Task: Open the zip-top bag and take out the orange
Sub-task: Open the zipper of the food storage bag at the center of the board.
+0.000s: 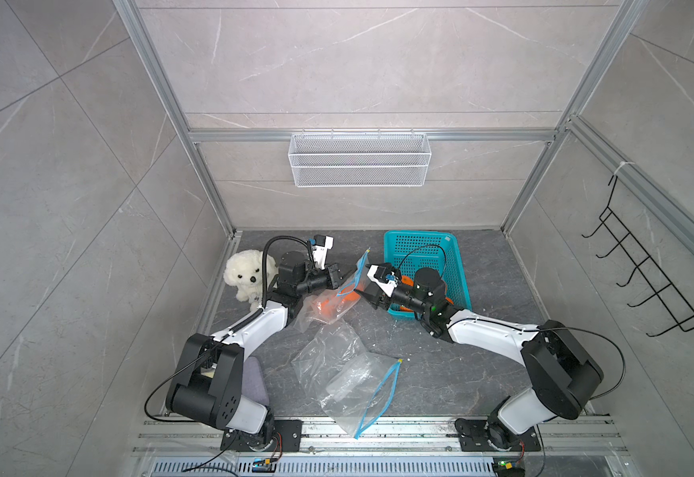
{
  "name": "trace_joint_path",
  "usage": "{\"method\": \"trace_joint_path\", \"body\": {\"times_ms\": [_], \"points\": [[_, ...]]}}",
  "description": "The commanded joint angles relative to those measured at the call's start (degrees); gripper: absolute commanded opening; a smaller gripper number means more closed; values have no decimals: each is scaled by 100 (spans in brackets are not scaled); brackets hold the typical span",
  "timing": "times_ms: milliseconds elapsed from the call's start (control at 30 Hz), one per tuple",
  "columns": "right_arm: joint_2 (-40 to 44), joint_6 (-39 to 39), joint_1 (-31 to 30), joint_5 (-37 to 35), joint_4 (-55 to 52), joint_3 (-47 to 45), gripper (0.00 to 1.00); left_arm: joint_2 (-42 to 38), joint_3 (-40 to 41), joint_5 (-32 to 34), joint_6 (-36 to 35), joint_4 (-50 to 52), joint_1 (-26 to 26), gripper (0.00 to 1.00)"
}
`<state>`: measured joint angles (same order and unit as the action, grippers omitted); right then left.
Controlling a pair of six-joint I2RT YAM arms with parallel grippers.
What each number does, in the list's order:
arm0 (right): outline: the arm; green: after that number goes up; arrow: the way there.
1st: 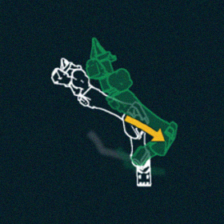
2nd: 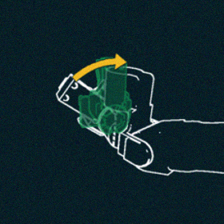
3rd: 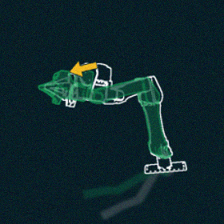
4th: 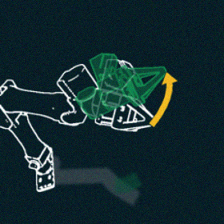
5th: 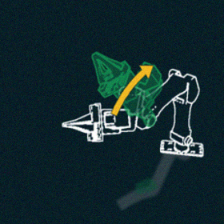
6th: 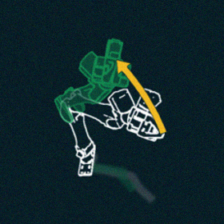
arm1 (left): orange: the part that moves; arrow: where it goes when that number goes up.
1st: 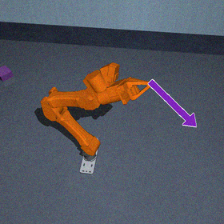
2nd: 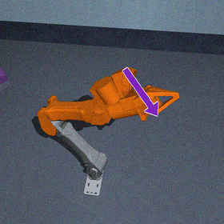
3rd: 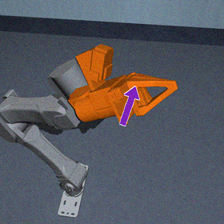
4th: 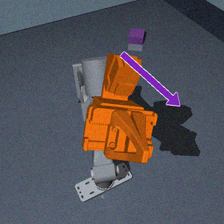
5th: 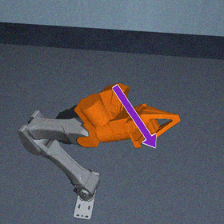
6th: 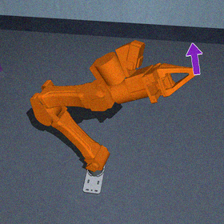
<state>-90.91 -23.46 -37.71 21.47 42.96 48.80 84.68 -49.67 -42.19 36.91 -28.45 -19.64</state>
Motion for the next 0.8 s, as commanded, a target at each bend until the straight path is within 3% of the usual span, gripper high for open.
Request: {"method": "trace_joint_path", "body": {"times_ms": [0,233,333,667,767], "points": [[32,-518,-34,-168,495,-113,81,-171,-166,-152,-69,-12,-13,0],[-5,-1070,-32,855,-132,201,76,-54,-345,-203,-166,257,-64,0],[-12,-1167,-43,1155,-891,591,72,-32,-394,-211,-174,306,-71,0],[84,-1512,-113,1247,-2187,962,62,14,-561,-253,-342,604,-146,0],[144,-1560,-113,1170,-2532,1001,32,2,-599,-178,-386,699,-145,0]]}}
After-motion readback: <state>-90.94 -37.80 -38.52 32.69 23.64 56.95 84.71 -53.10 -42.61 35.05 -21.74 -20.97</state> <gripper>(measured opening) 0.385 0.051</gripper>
